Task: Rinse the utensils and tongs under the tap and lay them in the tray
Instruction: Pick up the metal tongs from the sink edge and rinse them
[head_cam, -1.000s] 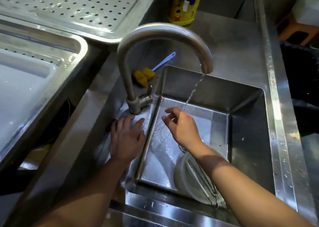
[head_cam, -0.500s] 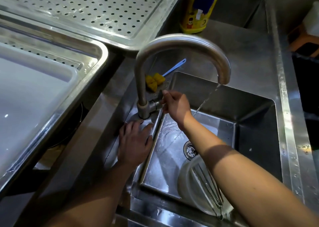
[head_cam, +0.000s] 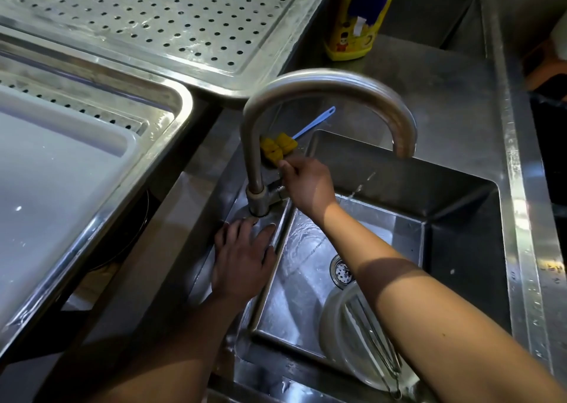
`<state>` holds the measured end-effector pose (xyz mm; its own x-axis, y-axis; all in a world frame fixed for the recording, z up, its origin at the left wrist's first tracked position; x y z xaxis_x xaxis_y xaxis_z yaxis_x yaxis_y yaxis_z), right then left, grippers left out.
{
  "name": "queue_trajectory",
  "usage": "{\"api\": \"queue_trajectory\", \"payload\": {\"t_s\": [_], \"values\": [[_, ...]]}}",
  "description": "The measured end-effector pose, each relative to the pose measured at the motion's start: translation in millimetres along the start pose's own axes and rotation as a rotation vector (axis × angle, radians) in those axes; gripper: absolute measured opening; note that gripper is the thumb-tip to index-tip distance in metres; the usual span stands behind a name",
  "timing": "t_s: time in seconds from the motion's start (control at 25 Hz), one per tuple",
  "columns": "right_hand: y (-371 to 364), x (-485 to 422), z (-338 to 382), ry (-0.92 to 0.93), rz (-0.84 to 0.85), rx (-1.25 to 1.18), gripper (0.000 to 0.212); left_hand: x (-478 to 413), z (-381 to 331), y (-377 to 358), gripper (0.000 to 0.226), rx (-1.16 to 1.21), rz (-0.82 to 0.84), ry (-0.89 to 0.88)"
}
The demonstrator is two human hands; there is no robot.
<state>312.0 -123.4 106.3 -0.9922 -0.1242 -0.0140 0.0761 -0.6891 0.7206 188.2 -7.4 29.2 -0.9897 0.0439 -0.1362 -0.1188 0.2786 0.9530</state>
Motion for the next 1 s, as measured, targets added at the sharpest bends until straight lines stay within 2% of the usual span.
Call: {"api": "queue_trajectory", "payload": {"t_s": [0.12,0.64,0.8,0.92,1.0], "values": [[0,-3,7,0.038,0.010,0.067,0.027,-1,-1,1,0.042,-0.004,0.004,0.005],[-1,2,-1,-0.036,0.071,0.029,0.030,0,1,-2,0.042,0.005,0.014,0.014],[-7,12,-2,-0.028,0.211,-0.044,0.018,1,0,-1,0.043,0.011,-0.015,-0.007],[5,48,-49,-0.152,0.257,-0.157,0.028,1,-1,-3,0.045,0.026,-0.017,-0.008],[24,91,-109,-0.263,0.249,-0.073,0.024,2,-2,-5,0.047,-0.009,-0.006,-0.021]]}}
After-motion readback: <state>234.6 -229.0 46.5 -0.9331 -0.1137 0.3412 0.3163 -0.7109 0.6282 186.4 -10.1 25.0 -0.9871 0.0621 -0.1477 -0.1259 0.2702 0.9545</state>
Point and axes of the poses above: each hand's wrist, its own x-axis away from the middle knuckle, its own y-axis out of the back of the hand, z = x × y, the point moved 10 cm from there along -x, towards the middle knuckle, and after that the axes turned 6 degrees about x, right-handed, at the moved point
